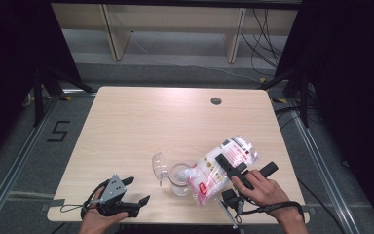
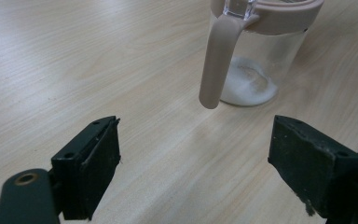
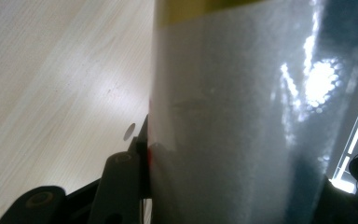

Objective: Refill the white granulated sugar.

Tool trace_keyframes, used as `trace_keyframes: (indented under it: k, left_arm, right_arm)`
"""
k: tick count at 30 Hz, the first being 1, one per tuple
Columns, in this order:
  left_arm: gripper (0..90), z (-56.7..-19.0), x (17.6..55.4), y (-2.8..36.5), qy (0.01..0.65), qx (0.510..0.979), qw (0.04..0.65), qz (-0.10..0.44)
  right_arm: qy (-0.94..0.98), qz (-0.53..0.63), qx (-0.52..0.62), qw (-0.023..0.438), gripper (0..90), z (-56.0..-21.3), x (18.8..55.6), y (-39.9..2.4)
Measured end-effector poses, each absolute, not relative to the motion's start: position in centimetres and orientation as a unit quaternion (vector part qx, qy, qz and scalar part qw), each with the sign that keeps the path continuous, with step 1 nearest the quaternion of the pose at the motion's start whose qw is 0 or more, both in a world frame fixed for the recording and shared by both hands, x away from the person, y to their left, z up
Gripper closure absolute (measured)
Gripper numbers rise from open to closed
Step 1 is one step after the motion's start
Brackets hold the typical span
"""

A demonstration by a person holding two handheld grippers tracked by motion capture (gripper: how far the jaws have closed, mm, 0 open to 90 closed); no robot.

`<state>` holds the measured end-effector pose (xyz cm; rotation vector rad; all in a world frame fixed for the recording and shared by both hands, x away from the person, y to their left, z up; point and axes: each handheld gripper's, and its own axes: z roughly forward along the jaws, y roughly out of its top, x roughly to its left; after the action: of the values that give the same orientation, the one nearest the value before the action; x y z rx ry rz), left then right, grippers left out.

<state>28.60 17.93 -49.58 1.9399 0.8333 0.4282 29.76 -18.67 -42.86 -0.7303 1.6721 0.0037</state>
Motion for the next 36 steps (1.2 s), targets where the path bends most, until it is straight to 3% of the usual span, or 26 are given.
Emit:
trace_keyframes:
  k: [25,26,32,33,36]
  left_arm:
    - [16.0,-49.6,28.7,17.9,0.333,0.794,0.476,0.179]
    - [16.0,-49.6,28.7,18.0,0.333,0.794,0.475,0.179]
    - [16.1,-49.5,28.7,17.9,0.333,0.794,0.475,0.179]
    - [16.0,-49.5,28.7,17.9,0.334,0.794,0.476,0.179]
    - [16.0,-49.5,28.6,18.0,0.342,0.790,0.478,0.174]
  right_arm:
    - [0.724,0.001,-0.323,0.609,61.6,-43.1,29.7,-18.4]
    - [0.706,-0.008,-0.372,0.602,61.7,-42.6,30.0,-17.9]
    - [0.701,-0.009,-0.384,0.601,61.9,-42.5,30.1,-17.8]
    - [0.653,-0.033,-0.490,0.576,62.0,-41.6,30.6,-16.5]
    - [0.654,-0.032,-0.489,0.576,62.1,-41.6,30.6,-16.5]
